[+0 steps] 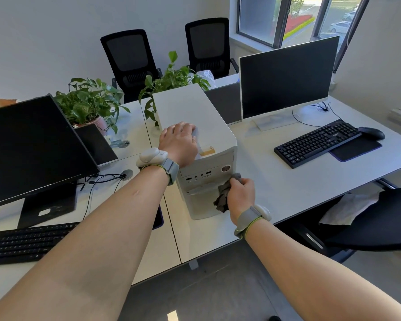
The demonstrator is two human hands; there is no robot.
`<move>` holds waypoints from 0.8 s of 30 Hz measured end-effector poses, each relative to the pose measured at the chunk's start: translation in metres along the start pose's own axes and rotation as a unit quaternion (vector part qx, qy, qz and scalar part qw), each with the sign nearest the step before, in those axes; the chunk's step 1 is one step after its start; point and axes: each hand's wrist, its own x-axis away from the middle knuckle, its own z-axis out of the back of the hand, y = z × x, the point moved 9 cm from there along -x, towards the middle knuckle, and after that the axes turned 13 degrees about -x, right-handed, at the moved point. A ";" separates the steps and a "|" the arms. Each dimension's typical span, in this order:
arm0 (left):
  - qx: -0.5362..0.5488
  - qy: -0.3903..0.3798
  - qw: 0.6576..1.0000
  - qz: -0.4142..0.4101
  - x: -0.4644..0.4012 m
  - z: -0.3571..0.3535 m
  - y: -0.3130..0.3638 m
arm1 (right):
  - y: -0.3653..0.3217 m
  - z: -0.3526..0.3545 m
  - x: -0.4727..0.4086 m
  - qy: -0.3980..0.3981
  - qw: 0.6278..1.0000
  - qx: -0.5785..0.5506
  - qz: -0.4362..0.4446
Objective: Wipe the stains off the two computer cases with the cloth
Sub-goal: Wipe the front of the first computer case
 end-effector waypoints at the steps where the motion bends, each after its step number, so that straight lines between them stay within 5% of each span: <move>1: -0.001 0.000 1.000 -0.001 0.000 0.000 0.000 | -0.006 -0.001 0.001 0.002 1.000 -0.001 0.019; 6: -0.001 -0.001 1.000 0.002 0.000 -0.001 0.000 | 0.002 -0.031 0.006 -0.135 0.977 0.167 0.008; 11: -0.002 0.003 1.000 0.001 0.000 0.000 0.000 | -0.017 -0.015 0.012 -0.065 0.992 0.077 0.076; 14: -0.002 0.006 1.000 0.000 0.001 0.002 0.000 | -0.025 -0.025 0.015 -0.095 0.979 0.130 0.124; 18: -0.005 0.007 1.000 0.000 0.001 0.002 0.000 | -0.009 -0.016 0.001 -0.083 0.973 0.210 0.050; 24: -0.002 0.007 1.000 0.002 0.001 0.002 0.000 | -0.032 -0.034 0.020 -0.135 0.972 0.127 0.144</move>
